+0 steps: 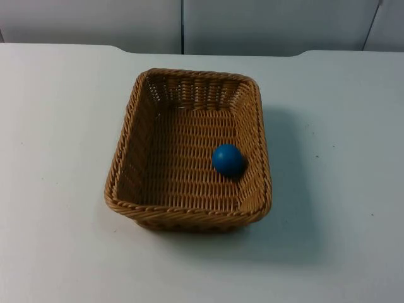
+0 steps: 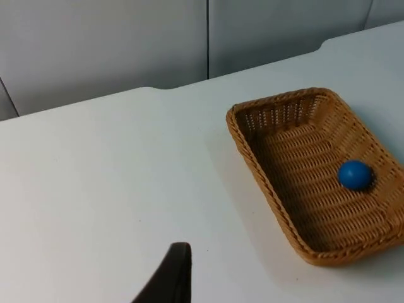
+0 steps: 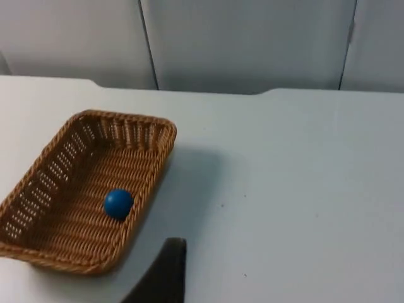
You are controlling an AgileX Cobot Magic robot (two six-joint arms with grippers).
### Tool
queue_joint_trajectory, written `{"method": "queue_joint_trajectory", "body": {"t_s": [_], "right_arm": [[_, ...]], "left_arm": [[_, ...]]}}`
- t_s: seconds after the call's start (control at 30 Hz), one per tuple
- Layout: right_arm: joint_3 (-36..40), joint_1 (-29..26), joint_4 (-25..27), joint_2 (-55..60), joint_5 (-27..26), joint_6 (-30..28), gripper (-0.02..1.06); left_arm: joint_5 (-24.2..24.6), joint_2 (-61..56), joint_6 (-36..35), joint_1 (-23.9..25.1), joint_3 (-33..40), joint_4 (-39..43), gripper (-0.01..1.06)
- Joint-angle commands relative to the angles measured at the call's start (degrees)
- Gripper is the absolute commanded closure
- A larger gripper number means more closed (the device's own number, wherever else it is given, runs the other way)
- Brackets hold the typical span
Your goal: Pick up the basket with the left hand and place the ball into the basket with the right hand.
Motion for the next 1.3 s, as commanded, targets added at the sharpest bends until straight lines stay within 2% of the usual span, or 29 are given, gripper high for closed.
{"method": "queue_joint_trajectory", "body": {"t_s": [0.0,0.23,0.37,0.5,0.6,0.7,0.8,0.9,1.0,1.07,1.27], "right_arm": [[1.8,0.0,0.1,-2.2,1.1,-0.7,0.01],[6.7,0.0,0.3,-11.7,4.1,-1.1,0.01],[8.2,0.0,1.2,-11.7,6.6,-3.1,0.01],[9.2,0.0,3.4,-11.7,7.2,-5.1,0.01],[9.2,0.0,3.3,-11.7,7.7,-5.6,0.01],[9.2,0.0,3.1,-11.7,8.0,-5.6,0.01],[9.2,0.0,2.7,-11.7,8.1,-5.6,0.01],[9.2,0.0,2.6,-11.7,4.2,-5.4,0.01],[9.8,0.0,1.7,-11.7,2.7,-4.7,0.01],[12.8,0.0,1.7,-11.7,3.8,-4.1,0.01],[12.5,0.0,1.7,-11.7,3.7,-4.1,0.01]], "left_arm": [[-0.8,-2.4,0.0,-0.3,2.0,-0.7,0.09],[2.7,-12.2,1.3,-0.3,8.7,-1.1,0.09],[3.4,-15.4,1.6,-0.3,12.0,-1.4,0.09],[3.4,-17.6,3.7,-0.3,12.0,-2.7,0.09],[4.9,-18.2,3.9,-0.3,12.0,-2.7,0.09],[9.2,-18.2,3.9,-0.3,13.0,-3.4,0.09],[8.4,-18.2,4.2,-0.3,13.0,-3.6,0.09],[8.4,-18.2,4.2,-0.3,13.0,-3.6,0.09],[8.4,-18.2,4.2,-0.3,13.0,-3.6,0.09],[8.8,-18.2,4.1,-0.3,13.5,-3.0,0.09],[8.8,-18.3,3.9,-0.3,13.5,-2.8,0.09]]}}
